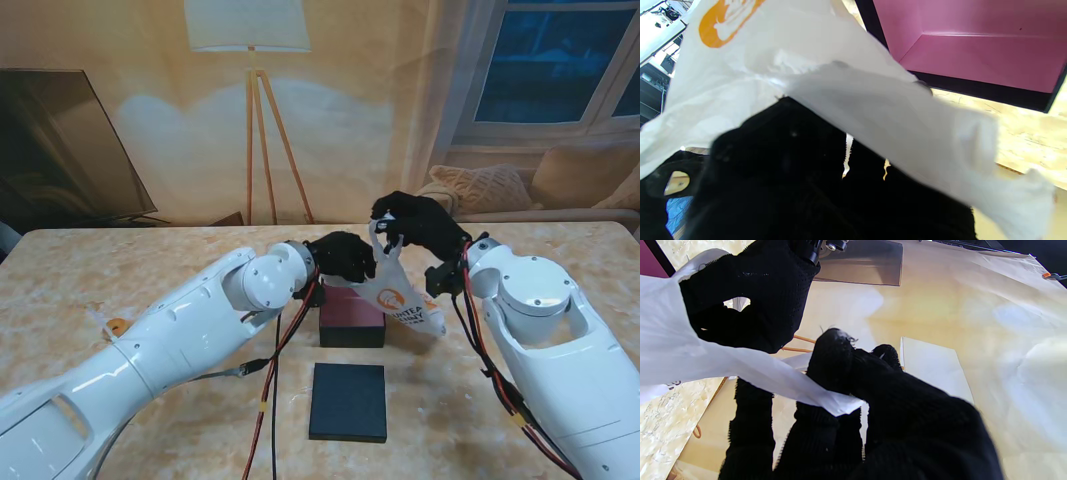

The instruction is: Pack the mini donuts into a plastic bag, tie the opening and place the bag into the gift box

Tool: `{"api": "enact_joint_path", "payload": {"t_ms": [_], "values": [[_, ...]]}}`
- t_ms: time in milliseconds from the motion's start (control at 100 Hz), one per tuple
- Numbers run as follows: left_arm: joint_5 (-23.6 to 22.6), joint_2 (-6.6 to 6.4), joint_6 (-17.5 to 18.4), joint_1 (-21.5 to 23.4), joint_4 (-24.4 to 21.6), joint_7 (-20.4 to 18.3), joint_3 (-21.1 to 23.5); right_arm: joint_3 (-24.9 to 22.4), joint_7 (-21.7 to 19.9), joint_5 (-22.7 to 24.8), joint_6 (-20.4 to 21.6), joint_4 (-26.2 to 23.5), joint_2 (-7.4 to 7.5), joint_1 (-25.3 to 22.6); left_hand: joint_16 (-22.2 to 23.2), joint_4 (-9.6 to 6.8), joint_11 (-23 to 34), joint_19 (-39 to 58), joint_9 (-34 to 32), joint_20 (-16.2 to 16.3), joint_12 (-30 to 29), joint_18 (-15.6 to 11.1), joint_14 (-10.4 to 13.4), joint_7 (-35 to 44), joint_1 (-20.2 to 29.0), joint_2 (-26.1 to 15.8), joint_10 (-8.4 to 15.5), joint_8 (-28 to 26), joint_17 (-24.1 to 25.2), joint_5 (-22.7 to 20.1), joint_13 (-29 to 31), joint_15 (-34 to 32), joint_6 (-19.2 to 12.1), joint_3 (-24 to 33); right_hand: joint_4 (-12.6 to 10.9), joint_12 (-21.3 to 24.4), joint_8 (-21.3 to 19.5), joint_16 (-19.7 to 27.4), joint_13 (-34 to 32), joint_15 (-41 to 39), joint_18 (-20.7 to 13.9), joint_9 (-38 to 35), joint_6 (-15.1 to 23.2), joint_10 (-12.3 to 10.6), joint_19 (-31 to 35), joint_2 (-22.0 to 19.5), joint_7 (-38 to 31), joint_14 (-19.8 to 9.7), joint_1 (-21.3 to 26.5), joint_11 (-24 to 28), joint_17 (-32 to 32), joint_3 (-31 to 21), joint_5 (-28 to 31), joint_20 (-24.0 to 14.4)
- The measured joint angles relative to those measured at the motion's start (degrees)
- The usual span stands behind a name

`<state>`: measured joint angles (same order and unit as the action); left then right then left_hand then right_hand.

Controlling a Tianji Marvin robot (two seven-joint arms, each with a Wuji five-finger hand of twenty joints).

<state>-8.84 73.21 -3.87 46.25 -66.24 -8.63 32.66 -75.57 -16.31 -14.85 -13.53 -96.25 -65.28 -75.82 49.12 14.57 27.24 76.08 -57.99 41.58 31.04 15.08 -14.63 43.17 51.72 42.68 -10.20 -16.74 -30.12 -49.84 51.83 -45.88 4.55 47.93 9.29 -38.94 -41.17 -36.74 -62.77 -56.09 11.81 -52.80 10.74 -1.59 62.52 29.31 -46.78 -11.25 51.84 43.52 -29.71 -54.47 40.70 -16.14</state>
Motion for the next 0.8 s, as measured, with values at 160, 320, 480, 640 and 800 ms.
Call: {"api": "enact_joint_path", "payload": {"t_ms": [160, 320, 480, 640, 800], "values": [[0.03, -0.42, 1.28, -0.33, 0.17, -1.11, -0.24, -0.11, -0.12, -0.27, 0.18, -0.06, 0.02, -0.08, -0.79, -1.45, 1.22, -8.44, 6.6, 0.09, -7.34, -0.41, -0.23, -9.03, -8.38, 1.31, 0.51, -1.8, 7.2, 0.17, -7.64, 8.47, 0.78, 9.36, 0.0, 0.0, 0.0, 0.0, 0.0, 0.0, 0.0, 0.0, 0.0, 0.0, 0.0, 0.0, 0.0, 0.0, 0.0, 0.0, 0.0, 0.0, 0.0, 0.02], [0.02, -0.84, 2.15, -0.68, 0.34, -2.32, -0.5, -0.17, -0.08, -0.27, 0.17, -0.19, 0.03, -0.16, -4.0, -2.79, -1.26, -15.59, 10.65, 0.09, -8.78, -0.71, -0.32, -13.22, -12.19, 2.02, 0.7, -2.26, 12.76, 1.72, -13.54, 15.32, 1.37, 11.74, 0.0, 0.0, 0.0, 0.0, 0.0, 0.0, 0.0, 0.0, 0.0, 0.0, 0.0, 0.0, 0.0, 0.0, 0.0, 0.0, 0.0, 0.0, 0.0, 0.04], [-0.28, -1.17, 2.27, -0.71, 0.29, -2.99, -0.49, -0.22, -0.01, -0.26, 0.04, -0.42, 0.03, -0.27, -7.92, -2.79, -3.0, -19.46, 14.72, -1.56, -10.16, -0.73, -0.31, -16.68, -13.26, 2.24, 0.87, -2.26, 14.94, 3.19, -16.63, 19.76, 1.56, 12.33, 0.0, 0.0, 0.0, 0.0, 0.0, 0.0, 0.0, 0.0, 0.0, 0.0, 0.0, 0.0, 0.0, 0.0, 0.0, 0.0, 0.0, 0.0, 0.0, 0.06], [-0.31, -1.8, 2.27, -0.7, -0.22, -4.19, -0.33, -0.28, 0.1, -0.2, 0.03, -0.49, 0.04, -0.35, -11.49, -2.9, -6.49, -22.61, 20.49, -3.42, -11.62, -0.85, -0.28, -19.69, -14.72, 2.73, 1.09, -2.27, 17.22, 7.07, -19.38, 22.86, 1.36, 12.94, 0.0, 0.0, 0.0, 0.0, 0.0, 0.0, 0.0, 0.0, 0.0, 0.0, 0.0, 0.0, 0.0, 0.0, 0.0, 0.0, 0.0, 0.01, 0.0, 0.08], [-0.29, -2.45, 2.72, -0.64, -0.96, -5.53, 0.0, -0.28, 0.44, -0.11, -0.22, -0.63, 0.03, -0.4, -13.01, -2.91, -6.9, -24.66, 23.75, -4.33, -12.3, -0.87, -0.26, -21.65, -15.37, 2.73, 1.26, -2.18, 18.21, 8.28, -21.32, 24.29, 1.08, 13.02, 0.0, 0.0, 0.0, 0.0, 0.0, 0.0, 0.0, 0.0, 0.0, 0.0, 0.0, 0.0, 0.0, 0.0, 0.01, 0.0, 0.0, 0.01, 0.0, 0.27]]}}
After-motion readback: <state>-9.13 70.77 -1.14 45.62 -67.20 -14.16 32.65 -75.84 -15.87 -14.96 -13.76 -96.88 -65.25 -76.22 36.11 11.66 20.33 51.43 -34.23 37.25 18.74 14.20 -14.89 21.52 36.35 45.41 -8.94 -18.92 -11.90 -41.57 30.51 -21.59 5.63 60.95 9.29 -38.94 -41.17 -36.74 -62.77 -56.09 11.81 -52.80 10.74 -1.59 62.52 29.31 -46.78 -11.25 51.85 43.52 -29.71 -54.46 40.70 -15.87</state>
